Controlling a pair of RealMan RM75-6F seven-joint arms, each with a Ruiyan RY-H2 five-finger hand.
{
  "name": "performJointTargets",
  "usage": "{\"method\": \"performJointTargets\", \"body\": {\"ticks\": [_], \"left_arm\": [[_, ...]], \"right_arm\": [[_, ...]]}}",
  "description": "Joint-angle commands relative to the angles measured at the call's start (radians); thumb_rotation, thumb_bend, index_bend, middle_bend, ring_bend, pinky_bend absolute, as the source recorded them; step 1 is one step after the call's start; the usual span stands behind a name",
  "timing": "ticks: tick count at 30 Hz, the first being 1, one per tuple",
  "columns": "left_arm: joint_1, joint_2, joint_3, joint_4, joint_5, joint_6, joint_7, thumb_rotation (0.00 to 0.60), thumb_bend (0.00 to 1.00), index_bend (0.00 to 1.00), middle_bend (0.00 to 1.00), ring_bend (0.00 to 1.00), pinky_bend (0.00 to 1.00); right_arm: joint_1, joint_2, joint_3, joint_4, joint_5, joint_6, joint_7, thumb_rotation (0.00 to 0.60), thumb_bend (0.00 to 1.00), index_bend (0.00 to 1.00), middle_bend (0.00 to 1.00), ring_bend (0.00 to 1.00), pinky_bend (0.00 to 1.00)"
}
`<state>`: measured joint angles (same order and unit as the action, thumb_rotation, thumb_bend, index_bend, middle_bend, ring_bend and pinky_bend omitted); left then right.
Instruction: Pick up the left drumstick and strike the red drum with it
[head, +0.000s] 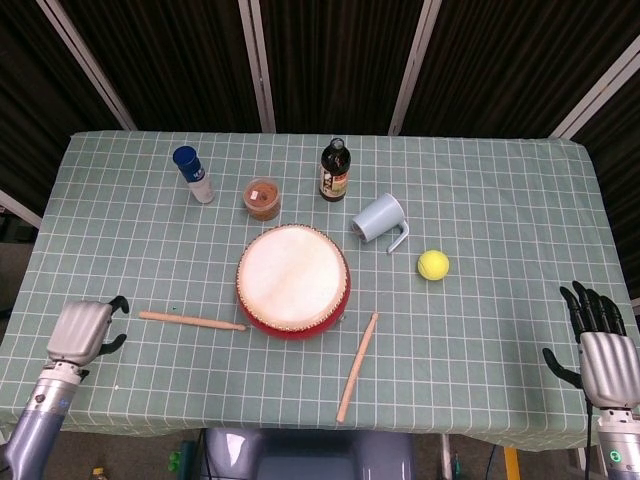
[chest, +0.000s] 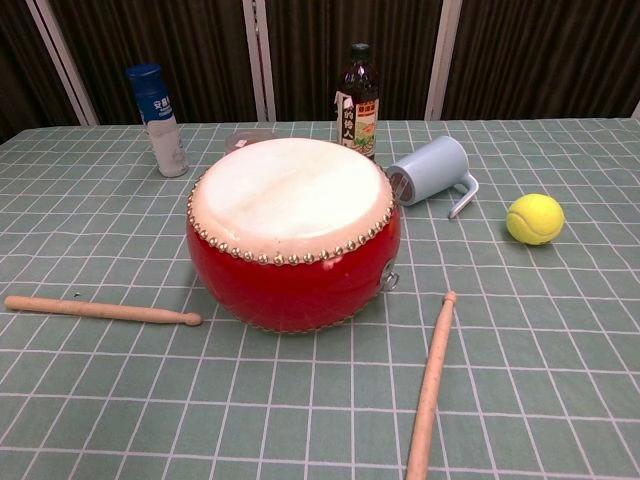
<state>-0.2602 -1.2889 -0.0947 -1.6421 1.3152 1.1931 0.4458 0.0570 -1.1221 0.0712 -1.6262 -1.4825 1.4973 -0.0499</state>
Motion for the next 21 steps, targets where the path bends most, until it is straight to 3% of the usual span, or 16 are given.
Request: {"method": "performJointTargets", "body": {"ticks": [1,8,21], "left_arm": [[-0.075,-0.09,-0.032,0.013,-0.121,-0.072,0.131,0.6,0.24,0.47,1.0,1.0,1.0],[-0.122,-0.145,-0.042,0.052,-0.202,-0.093,0.199,0.6,0.24,0.46,1.0,1.0,1.0],[-0.171,-0.191,-0.029,0.089,-0.258,-0.109,0.239,0.6,0.26,0.49,1.0,1.0,1.0]], "right_arm": [[0.001,0.0,0.001,0.0,0.002,-0.003,0.003,0.6,0.31,0.0,0.0,0.0,0.07],[0.002,0.002,0.003,0.001,0.004,-0.005,0.01,0.6,0.3,0.0,0.0,0.0,0.07],[0.002,0.001,0.003,0.0,0.005,-0.006,0.01,0.6,0.31,0.0,0.0,0.0,0.07]]}}
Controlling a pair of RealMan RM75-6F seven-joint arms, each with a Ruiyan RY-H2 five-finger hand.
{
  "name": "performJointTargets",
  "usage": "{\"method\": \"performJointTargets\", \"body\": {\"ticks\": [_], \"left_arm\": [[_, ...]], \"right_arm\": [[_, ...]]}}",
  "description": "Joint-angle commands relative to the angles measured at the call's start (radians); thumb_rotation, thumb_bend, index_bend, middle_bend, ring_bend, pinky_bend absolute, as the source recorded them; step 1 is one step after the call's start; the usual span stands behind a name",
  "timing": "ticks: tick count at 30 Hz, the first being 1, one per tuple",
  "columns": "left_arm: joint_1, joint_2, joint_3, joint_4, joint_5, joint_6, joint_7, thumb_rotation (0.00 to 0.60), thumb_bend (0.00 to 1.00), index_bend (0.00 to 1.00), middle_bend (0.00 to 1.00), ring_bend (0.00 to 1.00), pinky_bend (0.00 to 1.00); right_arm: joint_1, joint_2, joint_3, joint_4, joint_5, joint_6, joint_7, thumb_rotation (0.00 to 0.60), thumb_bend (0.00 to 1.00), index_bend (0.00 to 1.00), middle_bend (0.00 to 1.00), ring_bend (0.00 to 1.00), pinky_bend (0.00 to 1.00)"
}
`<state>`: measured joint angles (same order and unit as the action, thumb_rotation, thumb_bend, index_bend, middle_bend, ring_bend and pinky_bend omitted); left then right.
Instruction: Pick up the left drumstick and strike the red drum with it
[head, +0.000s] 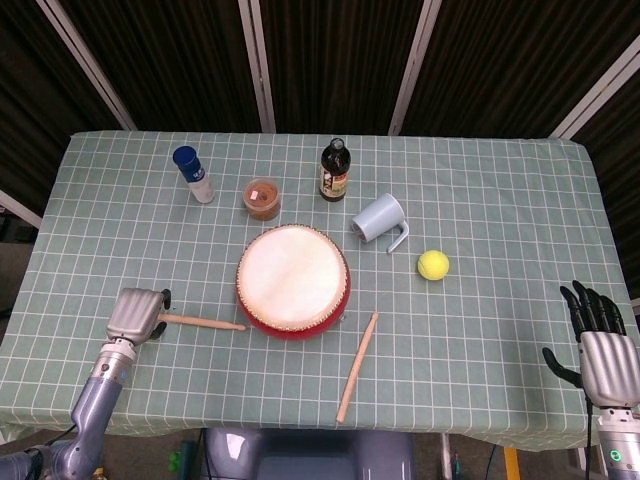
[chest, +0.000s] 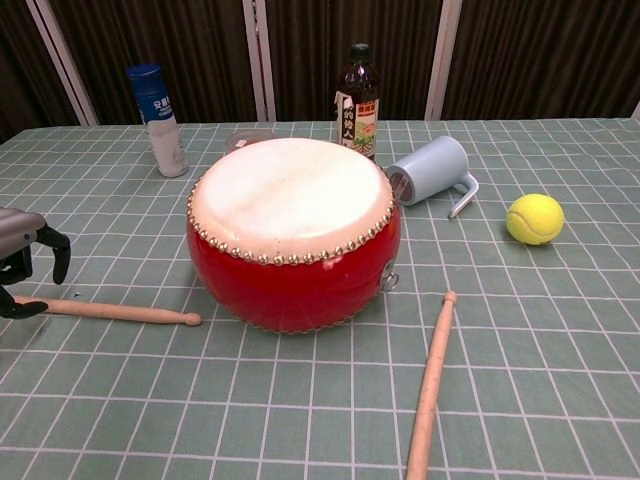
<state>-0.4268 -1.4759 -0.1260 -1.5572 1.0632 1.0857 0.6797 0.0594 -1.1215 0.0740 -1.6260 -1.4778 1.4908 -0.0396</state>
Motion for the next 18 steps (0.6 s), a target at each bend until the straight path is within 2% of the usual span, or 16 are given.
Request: {"method": "performJointTargets", "body": {"ticks": [1,10,18], "left_arm": [[-0.007,-0.008,0.003,0.007,-0.01,-0.002,0.007,0.6,0.26,0.49,1.0,1.0,1.0],[-0.04,-0.07,0.017,0.057,-0.051,-0.012,0.023,0.6,0.28,0.51,1.0,1.0,1.0],[-0.058,-0.089,0.025,0.075,-0.071,-0.016,0.027,0.6,0.28,0.51,1.0,1.0,1.0]], "right_arm": [[0.0,0.0,0.0,-0.001,0.0,0.0,0.0,0.6,0.3,0.0,0.0,0.0,0.07],[0.0,0.003,0.001,-0.002,0.004,-0.004,0.008,0.6,0.31,0.0,0.0,0.0,0.07],[0.0,0.003,0.001,-0.004,0.005,-0.004,0.006,0.6,0.31,0.0,0.0,0.0,0.07]]}}
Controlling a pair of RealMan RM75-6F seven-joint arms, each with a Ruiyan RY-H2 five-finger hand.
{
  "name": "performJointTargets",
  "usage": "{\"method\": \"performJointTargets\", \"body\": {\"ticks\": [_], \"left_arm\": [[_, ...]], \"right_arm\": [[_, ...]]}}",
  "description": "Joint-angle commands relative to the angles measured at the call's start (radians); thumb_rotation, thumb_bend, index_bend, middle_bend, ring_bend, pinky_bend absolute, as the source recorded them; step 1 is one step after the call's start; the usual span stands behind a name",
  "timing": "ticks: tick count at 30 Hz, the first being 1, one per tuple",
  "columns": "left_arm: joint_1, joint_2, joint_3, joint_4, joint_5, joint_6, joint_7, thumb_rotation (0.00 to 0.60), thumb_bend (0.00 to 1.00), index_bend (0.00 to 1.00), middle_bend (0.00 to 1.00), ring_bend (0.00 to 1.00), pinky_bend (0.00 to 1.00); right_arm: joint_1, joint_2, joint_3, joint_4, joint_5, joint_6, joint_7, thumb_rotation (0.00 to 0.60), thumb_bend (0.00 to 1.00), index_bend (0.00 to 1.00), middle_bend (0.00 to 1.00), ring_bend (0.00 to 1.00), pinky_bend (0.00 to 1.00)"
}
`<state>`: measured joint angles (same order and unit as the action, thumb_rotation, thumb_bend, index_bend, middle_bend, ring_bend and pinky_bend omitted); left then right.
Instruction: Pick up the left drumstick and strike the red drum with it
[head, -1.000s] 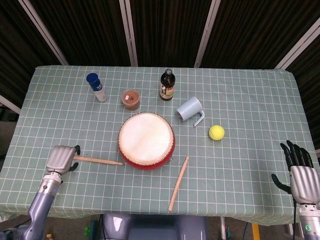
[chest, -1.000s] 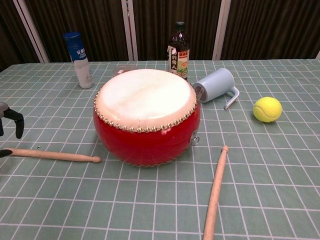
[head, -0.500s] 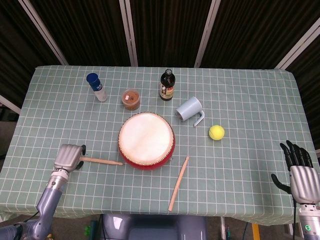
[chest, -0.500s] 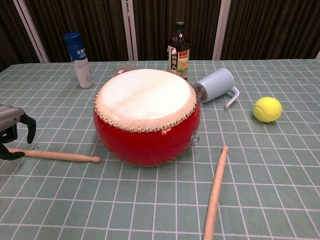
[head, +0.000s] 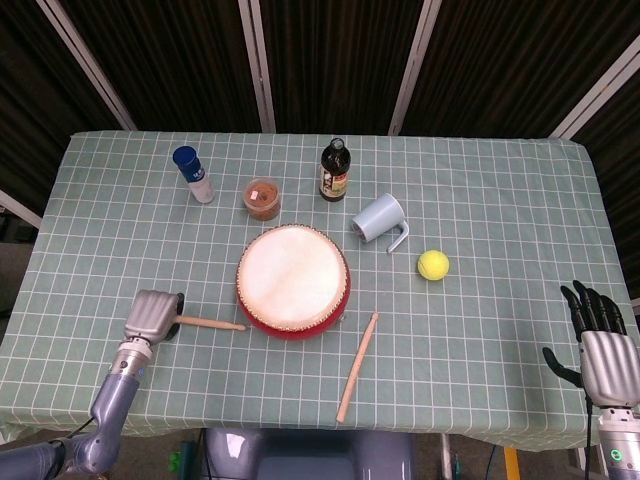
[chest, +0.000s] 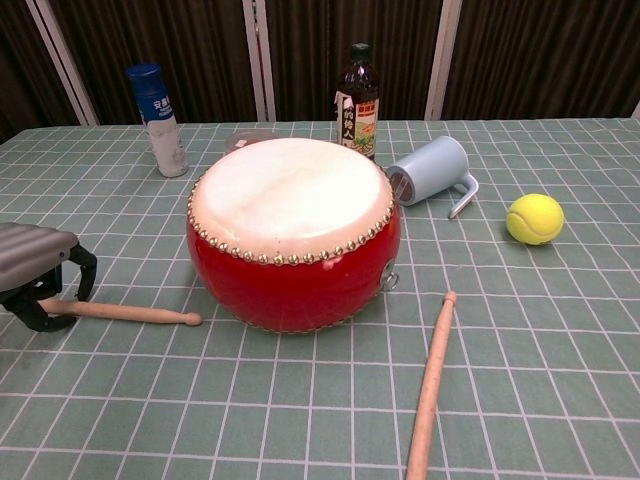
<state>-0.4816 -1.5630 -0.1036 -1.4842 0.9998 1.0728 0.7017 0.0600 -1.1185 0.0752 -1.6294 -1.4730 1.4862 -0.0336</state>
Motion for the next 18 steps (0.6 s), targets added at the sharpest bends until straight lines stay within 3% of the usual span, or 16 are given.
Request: {"method": "performJointTargets", "body": {"ticks": [1,8,15,18], "left_arm": [[-0.006,-0.002,0.004,0.002,-0.013,-0.004,0.009,0.6,0.28,0.51,1.0,1.0,1.0],[-0.013,-0.006,0.019,0.0,-0.039,-0.001,0.025,0.6,0.29,0.52,1.0,1.0,1.0],[-0.015,-0.004,0.023,-0.009,-0.043,0.009,0.015,0.6,0.51,0.66,1.0,1.0,1.0],[-0.011,0.009,0.023,-0.029,-0.03,0.023,-0.007,0.6,0.54,0.68,1.0,1.0,1.0]], "right_arm": [[0.0,0.0,0.0,-0.001,0.0,0.001,0.0,0.6,0.31,0.0,0.0,0.0,0.07],[-0.001,0.0,-0.001,-0.001,-0.002,0.002,0.002,0.6,0.3,0.0,0.0,0.0,0.07],[-0.001,0.001,0.0,-0.002,-0.001,0.001,0.003,0.6,0.31,0.0,0.0,0.0,0.07],[-0.001,0.001,0.0,-0.002,0.0,0.001,0.005,0.6,0.31,0.0,0.0,0.0,0.07]]}}
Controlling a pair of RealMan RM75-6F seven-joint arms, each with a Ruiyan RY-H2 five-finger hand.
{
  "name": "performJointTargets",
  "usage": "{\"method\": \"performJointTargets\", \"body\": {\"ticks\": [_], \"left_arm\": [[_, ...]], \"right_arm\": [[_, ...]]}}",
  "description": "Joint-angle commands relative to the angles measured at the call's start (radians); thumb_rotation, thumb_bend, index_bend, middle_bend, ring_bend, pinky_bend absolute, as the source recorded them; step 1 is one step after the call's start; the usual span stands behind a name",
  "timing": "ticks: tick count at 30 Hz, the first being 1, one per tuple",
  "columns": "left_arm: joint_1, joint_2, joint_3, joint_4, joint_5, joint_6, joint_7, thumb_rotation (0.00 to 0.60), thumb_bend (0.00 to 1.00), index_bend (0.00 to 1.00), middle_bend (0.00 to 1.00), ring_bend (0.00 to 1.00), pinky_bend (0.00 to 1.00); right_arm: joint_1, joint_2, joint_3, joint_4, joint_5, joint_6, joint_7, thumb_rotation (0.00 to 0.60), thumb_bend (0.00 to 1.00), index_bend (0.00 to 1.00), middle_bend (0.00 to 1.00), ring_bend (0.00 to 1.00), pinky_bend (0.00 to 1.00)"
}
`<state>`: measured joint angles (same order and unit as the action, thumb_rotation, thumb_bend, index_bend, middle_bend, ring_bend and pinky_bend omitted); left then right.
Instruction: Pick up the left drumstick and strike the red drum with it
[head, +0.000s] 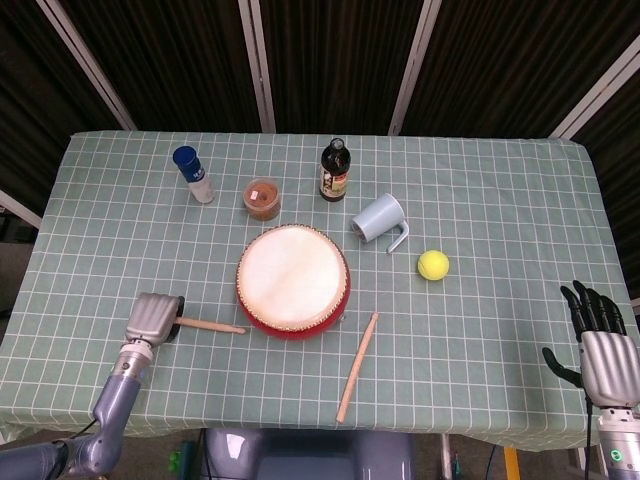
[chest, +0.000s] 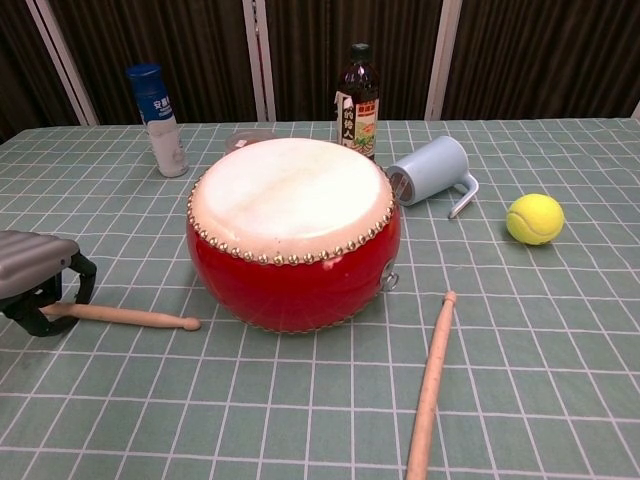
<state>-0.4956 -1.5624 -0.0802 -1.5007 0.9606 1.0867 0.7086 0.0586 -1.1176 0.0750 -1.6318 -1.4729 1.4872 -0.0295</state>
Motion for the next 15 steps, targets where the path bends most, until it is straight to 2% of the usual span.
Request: {"method": "performJointTargets", "body": {"ticks": [1,15], "left_arm": [[0.005,0.015,-0.001,-0.023,0.016,0.014,-0.023,0.6,0.54,0.68,1.0,1.0,1.0],[0.049,0.221,-0.02,-0.336,0.255,0.155,-0.211,0.6,0.57,0.7,1.0,1.0,1.0]], "right_arm": [[0.0,0.0,0.0,0.0,0.0,0.0,0.001,0.6,0.31,0.0,0.0,0.0,0.07],[0.002,-0.001,0.0,-0.001,-0.003,0.0,-0.007,0.6,0.31,0.0,0.0,0.0,0.07]]}}
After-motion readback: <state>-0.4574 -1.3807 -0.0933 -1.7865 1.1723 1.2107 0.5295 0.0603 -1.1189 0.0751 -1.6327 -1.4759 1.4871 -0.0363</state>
